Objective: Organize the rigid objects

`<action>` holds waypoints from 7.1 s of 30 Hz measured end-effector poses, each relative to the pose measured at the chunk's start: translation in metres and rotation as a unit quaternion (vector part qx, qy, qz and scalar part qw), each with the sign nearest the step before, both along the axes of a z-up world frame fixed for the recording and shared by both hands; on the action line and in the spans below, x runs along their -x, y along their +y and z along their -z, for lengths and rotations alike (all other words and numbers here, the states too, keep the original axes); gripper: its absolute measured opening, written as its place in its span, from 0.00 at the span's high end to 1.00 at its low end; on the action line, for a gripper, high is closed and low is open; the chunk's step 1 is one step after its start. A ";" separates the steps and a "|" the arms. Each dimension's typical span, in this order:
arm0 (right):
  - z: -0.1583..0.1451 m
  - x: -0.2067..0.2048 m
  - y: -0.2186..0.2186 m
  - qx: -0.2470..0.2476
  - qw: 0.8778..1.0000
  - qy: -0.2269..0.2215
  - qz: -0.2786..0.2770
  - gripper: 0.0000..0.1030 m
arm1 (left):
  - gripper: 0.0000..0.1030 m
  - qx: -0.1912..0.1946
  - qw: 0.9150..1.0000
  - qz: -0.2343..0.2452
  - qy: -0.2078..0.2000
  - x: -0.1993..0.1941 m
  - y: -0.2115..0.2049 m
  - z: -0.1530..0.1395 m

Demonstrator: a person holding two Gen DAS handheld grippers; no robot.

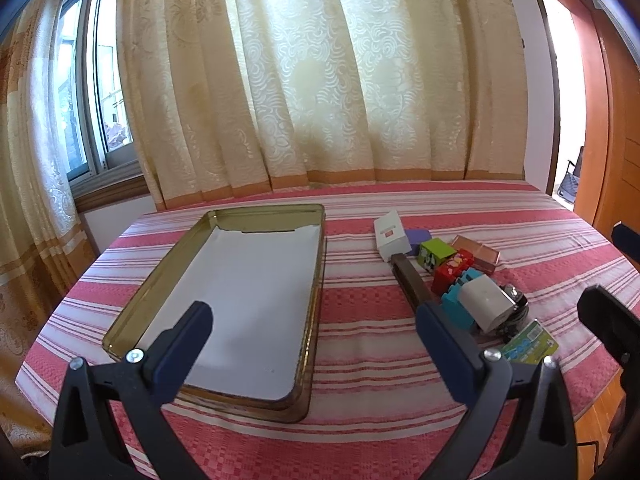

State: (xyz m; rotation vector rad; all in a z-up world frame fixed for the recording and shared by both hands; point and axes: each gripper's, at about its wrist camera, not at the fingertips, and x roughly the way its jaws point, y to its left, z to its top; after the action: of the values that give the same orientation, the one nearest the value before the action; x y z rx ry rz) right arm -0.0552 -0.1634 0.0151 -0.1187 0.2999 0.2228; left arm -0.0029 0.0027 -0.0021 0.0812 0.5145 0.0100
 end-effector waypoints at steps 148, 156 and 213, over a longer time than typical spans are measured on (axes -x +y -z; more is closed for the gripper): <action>0.056 -0.058 -0.041 -0.033 0.998 0.012 0.057 0.21 | 0.64 0.052 0.995 0.069 -0.051 -0.022 -0.039 0.032; 0.055 -0.059 -0.032 -0.029 0.998 0.010 0.047 0.21 | 0.64 0.053 0.995 0.067 -0.056 -0.020 -0.034 0.032; 0.057 -0.060 0.023 -0.008 1.000 0.011 -0.010 0.21 | 0.64 0.075 0.993 0.049 -0.080 -0.014 0.007 0.028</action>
State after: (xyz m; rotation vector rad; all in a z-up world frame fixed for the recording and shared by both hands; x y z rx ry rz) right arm 0.0048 -0.1403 -0.0424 -0.1041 0.3185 0.2465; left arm 0.0108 0.0096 -0.0302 -0.0419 0.3490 -0.1173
